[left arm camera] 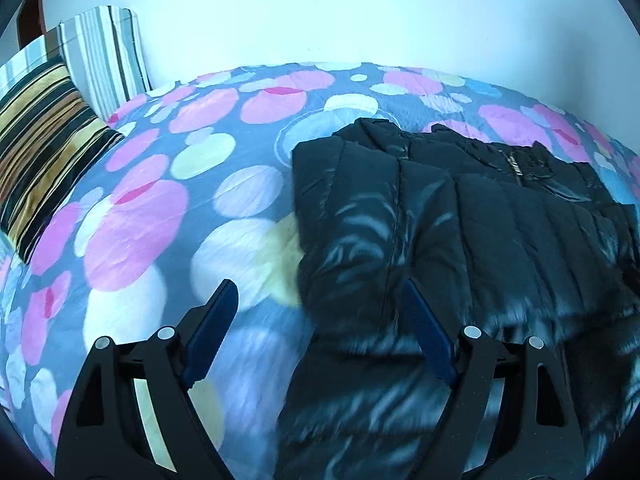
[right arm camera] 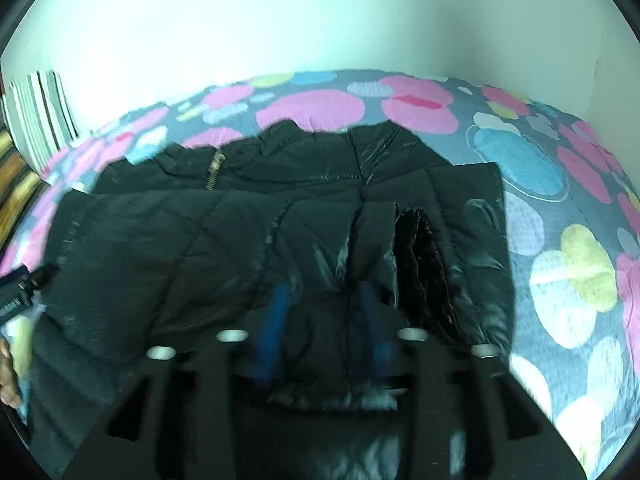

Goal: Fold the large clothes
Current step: 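Lift the held hem and fold it toward the collar with the right tool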

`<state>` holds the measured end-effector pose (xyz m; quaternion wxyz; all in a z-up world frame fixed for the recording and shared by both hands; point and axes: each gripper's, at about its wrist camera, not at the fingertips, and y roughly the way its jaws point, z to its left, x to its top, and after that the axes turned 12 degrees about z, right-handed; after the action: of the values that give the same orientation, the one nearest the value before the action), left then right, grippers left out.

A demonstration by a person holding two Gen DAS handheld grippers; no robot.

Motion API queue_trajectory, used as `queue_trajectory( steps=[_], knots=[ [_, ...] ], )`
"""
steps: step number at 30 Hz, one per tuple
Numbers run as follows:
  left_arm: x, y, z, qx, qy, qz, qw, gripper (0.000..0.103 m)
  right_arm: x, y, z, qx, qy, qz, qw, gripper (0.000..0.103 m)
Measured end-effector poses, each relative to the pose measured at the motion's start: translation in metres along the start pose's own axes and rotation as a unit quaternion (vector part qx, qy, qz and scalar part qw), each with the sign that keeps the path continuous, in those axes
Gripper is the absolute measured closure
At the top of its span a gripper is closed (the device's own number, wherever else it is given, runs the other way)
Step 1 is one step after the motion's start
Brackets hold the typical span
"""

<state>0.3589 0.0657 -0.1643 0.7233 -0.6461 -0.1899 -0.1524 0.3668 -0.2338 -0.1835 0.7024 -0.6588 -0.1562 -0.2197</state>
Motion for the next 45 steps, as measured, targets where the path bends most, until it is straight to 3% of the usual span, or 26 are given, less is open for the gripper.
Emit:
queue_trajectory(
  steps=[5,12,16,22,30,33,38,41,45],
  knots=[
    [-0.05,-0.032,0.03,-0.015,-0.009,-0.005,0.9998,0.017,-0.039,-0.051,-0.01,-0.008,-0.018,-0.017,1.0,0.037],
    [-0.131,-0.053,0.07,-0.064,-0.042,0.035,0.9965,0.017,-0.118,-0.093,-0.042,-0.005,-0.008,0.003,1.0,0.036],
    [-0.17,-0.059,0.078,-0.085,-0.029,0.058,0.9943,0.017,-0.159,-0.106,-0.058,-0.001,0.003,0.022,1.0,0.036],
    [-0.203,-0.061,0.077,-0.098,-0.01,0.066,0.993,0.017,-0.204,-0.107,-0.073,0.02,0.024,0.055,0.998,0.036],
    [-0.218,-0.061,0.076,-0.15,-0.011,0.071,0.986,0.018,-0.231,-0.107,-0.075,0.059,0.034,0.071,0.995,0.036],
    [-0.221,-0.063,0.074,-0.164,-0.004,0.071,0.9839,0.028,-0.237,-0.107,-0.068,0.066,0.025,0.075,0.995,0.037],
    [-0.224,-0.065,0.069,-0.193,0.005,0.071,0.9787,0.048,-0.24,-0.108,-0.069,0.095,0.032,0.085,0.991,0.065],
    [-0.225,-0.066,0.067,-0.194,0.009,0.067,0.9787,0.054,-0.241,-0.109,-0.07,0.11,0.04,0.088,0.989,0.079],
    [-0.226,-0.069,0.066,-0.214,0.021,0.064,0.9746,0.08,-0.243,-0.111,-0.073,0.124,0.051,0.083,0.987,0.089]
  ],
)
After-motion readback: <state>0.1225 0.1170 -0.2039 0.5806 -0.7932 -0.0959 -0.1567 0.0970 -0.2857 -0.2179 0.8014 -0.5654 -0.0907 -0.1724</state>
